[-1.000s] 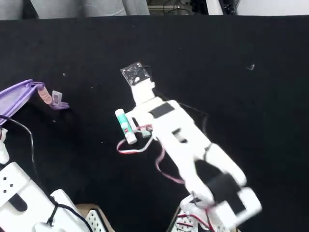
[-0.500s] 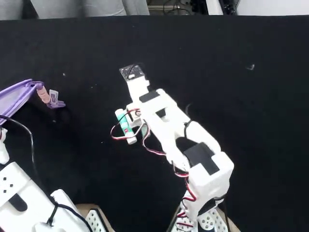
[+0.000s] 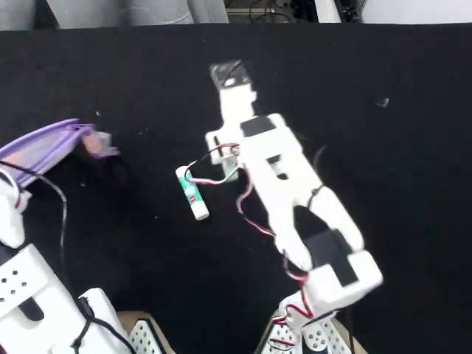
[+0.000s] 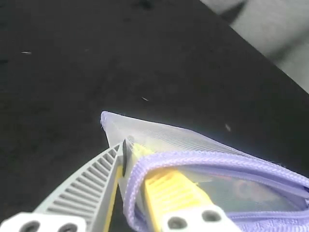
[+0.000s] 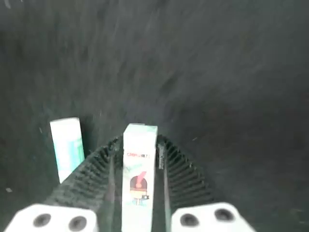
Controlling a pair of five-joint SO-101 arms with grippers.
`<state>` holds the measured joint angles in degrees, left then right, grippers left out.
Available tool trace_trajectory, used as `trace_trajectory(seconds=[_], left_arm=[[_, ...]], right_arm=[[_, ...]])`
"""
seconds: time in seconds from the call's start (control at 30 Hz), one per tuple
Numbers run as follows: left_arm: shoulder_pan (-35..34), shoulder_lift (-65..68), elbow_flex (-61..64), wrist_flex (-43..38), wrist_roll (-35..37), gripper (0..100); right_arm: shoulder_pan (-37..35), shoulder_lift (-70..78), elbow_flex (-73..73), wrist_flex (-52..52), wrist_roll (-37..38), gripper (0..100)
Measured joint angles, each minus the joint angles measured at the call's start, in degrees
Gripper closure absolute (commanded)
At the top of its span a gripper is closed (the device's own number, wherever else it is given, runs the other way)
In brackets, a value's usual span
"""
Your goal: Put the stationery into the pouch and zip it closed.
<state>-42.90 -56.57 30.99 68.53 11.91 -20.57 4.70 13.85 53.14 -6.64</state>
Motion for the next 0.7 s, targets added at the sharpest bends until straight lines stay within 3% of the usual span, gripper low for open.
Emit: trace_trajectory(seconds=[0.2, 0.37, 0.7], left_arm=[[8.4, 0.1, -8.2, 10.0, 0.0, 97], [16.2, 0.1, -9.0, 13.2, 0.0, 97], [25.1, 0.4, -9.1, 14.4, 0.0, 97]], right_arm=[[-0.2, -14.2, -0.4, -0.2, -1.2, 98.8], [-1.8, -26.5, -0.4, -3.9, -6.1, 98.8], [-12.0, -44.9, 16.7, -27.2, -7.6, 98.8]])
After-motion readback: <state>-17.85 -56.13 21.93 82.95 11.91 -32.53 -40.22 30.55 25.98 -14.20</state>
